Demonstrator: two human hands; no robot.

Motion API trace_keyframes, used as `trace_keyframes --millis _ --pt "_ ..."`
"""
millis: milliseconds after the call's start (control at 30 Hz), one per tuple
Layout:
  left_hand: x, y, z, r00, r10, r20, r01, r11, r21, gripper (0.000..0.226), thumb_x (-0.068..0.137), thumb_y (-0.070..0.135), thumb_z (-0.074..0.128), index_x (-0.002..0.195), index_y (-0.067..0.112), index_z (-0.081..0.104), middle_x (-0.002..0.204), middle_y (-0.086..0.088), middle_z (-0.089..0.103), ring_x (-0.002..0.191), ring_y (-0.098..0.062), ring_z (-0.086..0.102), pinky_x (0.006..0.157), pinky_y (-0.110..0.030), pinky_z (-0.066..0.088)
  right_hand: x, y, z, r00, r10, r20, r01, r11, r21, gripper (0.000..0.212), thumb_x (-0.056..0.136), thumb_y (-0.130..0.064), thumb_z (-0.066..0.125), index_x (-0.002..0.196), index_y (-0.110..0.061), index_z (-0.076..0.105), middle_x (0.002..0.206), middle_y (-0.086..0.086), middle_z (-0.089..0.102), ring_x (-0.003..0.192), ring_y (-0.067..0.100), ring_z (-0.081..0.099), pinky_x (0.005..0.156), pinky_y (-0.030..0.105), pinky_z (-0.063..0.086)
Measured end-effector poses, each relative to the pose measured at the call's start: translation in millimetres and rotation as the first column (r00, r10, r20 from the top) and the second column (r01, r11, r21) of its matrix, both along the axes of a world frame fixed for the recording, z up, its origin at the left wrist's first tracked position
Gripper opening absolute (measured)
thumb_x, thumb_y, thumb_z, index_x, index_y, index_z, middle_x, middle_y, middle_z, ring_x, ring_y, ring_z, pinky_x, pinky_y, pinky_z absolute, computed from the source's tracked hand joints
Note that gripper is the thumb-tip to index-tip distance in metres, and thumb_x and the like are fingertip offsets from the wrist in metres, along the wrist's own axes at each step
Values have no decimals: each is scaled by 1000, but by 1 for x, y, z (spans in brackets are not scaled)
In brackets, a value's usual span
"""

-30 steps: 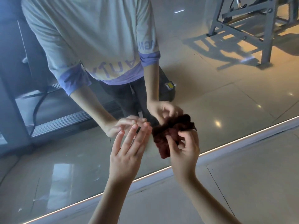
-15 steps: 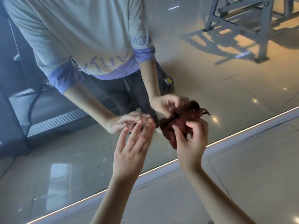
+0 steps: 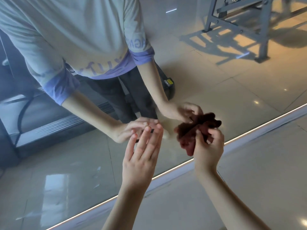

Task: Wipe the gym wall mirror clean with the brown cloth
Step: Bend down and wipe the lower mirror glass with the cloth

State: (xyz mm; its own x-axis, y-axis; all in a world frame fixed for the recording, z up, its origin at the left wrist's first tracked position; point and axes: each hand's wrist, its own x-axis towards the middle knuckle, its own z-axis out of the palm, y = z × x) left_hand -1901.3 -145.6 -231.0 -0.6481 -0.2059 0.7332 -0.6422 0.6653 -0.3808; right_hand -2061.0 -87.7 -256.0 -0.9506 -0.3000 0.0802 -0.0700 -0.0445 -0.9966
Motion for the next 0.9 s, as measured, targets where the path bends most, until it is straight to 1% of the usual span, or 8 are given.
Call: trace_keyframes --millis 100,233,400,500,600,667,767,900 --pt "0 -3 -6 1000 4 -3 -4 999 -32 65 84 10 75 142 10 48 155 1 29 152 -16 18 124 -38 17 17 2 -5 991 109 -80 -110 994 -3 27 85 4 69 86 -20 56 101 5 55 92 28 62 71 8 46" --pt "0 -3 -10 1000 19 -2 -19 999 -29 76 80 8 75 147 10 40 156 1 28 152 -17 19 123 -39 17 19 5 -3 913 184 -364 -203 979 -14 25 84 -3 71 93 -22 57 95 -5 53 86 3 57 74 12 46" --pt "-1 -2 -14 1000 27 -15 -27 1000 -16 76 80 14 79 146 10 41 159 -1 25 154 -16 14 121 -39 19 -6 1 -38 1000 -9 23 7 996 85 29 88 0 66 98 -24 53 110 10 60 102 29 60 81 19 43" --pt "-1 -3 -22 999 51 -16 -51 998 -22 83 78 18 83 148 11 38 162 -1 22 154 -16 11 122 -39 18 19 5 -32 986 152 -72 -151 988 21 32 86 7 66 91 -22 54 100 13 57 86 3 62 67 4 42" --pt "-2 -4 -25 998 57 -18 -57 998 -12 87 76 17 84 149 12 37 161 -1 24 154 -16 11 122 -39 17 23 9 -34 941 239 -238 -229 971 68 29 86 1 70 93 -23 56 100 0 54 87 7 60 71 12 47" --pt "-1 -5 -26 999 45 -15 -46 999 -18 83 77 16 82 148 11 39 158 1 27 154 -16 13 122 -39 19 4 6 -47 978 135 -160 -119 988 101 28 86 -2 69 99 -24 56 103 -1 54 95 22 59 78 24 47" --pt "1 -5 -31 1000 -18 -8 18 999 -29 56 91 9 66 143 10 48 154 0 36 148 -18 25 122 -39 19 -1 1 -50 997 10 71 -19 991 129 27 88 0 65 103 -21 56 114 9 58 106 29 59 84 24 44" --pt "4 -3 -40 998 -42 38 41 999 20 40 103 3 38 140 11 51 148 1 43 148 -18 24 122 -37 18 33 7 -31 967 231 -104 -229 973 32 28 87 5 67 92 -20 56 101 6 54 85 0 63 68 13 49"
